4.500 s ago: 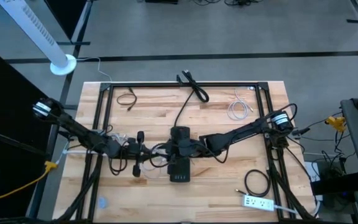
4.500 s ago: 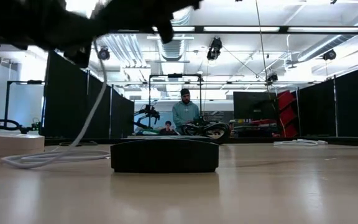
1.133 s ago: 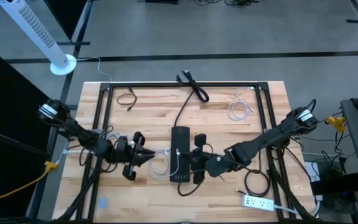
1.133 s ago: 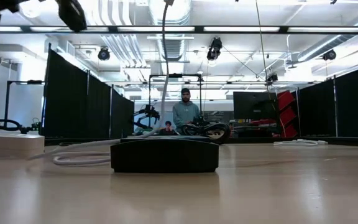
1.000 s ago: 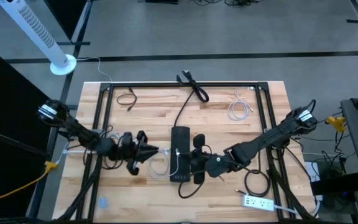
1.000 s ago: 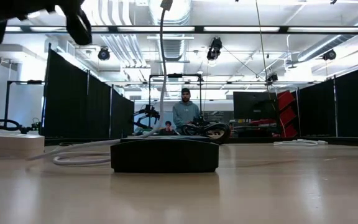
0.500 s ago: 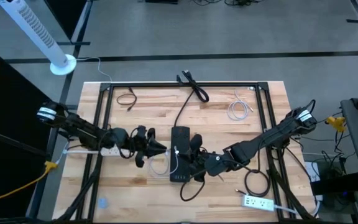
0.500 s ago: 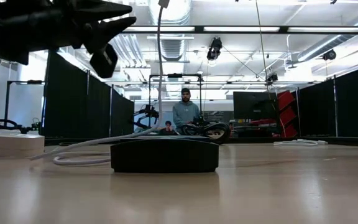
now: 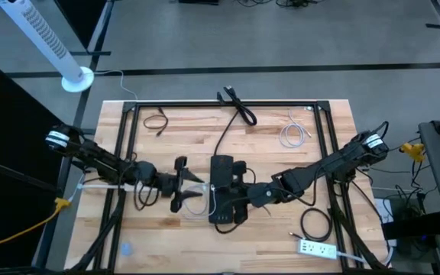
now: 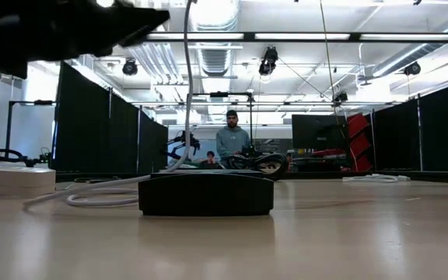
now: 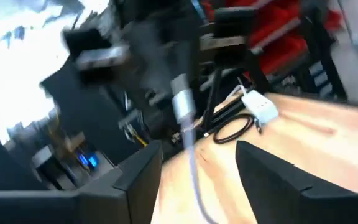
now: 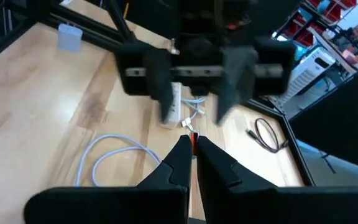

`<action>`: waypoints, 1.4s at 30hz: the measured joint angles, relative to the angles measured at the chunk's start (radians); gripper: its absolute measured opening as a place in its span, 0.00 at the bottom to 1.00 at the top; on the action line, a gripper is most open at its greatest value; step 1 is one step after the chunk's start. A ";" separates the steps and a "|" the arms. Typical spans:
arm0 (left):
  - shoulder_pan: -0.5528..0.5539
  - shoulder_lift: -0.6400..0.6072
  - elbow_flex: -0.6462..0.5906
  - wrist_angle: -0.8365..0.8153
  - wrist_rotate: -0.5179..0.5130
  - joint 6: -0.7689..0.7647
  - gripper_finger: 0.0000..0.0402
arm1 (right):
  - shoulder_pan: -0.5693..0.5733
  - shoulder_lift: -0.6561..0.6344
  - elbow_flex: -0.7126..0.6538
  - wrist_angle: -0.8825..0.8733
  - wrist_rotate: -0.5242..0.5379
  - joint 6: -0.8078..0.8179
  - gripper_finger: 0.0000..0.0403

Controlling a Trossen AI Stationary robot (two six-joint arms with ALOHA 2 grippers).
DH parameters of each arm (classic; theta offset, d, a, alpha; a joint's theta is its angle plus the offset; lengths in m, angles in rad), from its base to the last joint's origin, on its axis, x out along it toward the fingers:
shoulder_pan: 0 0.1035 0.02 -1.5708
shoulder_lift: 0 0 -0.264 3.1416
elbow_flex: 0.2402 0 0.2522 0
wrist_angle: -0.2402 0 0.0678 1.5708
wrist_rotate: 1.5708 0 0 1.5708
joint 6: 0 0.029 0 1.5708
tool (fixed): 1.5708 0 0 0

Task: Insert USB
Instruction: Insert the purple charger cable into the black outlet extension

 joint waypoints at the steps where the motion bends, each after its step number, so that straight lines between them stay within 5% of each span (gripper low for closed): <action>1: -0.010 0.000 0.010 -0.001 -0.014 0.032 0.49 | -0.005 0.002 0.000 -0.001 0.000 0.000 0.00; 5: -0.021 0.000 0.083 -0.075 -0.108 0.014 0.47 | -0.019 0.014 0.000 -0.001 -0.020 -0.032 0.00; 17: -0.021 0.000 0.355 -0.670 -0.203 -0.177 0.32 | -0.027 0.033 0.000 0.011 -0.034 -0.107 0.00; 30: -0.023 0.000 0.391 -0.785 -0.259 -0.293 0.03 | -0.025 0.032 0.000 0.021 0.028 -0.114 0.00; 42: -0.042 -0.015 0.390 -0.801 -0.261 -0.334 0.02 | -0.021 0.028 0.000 -0.065 0.029 -0.039 0.00</action>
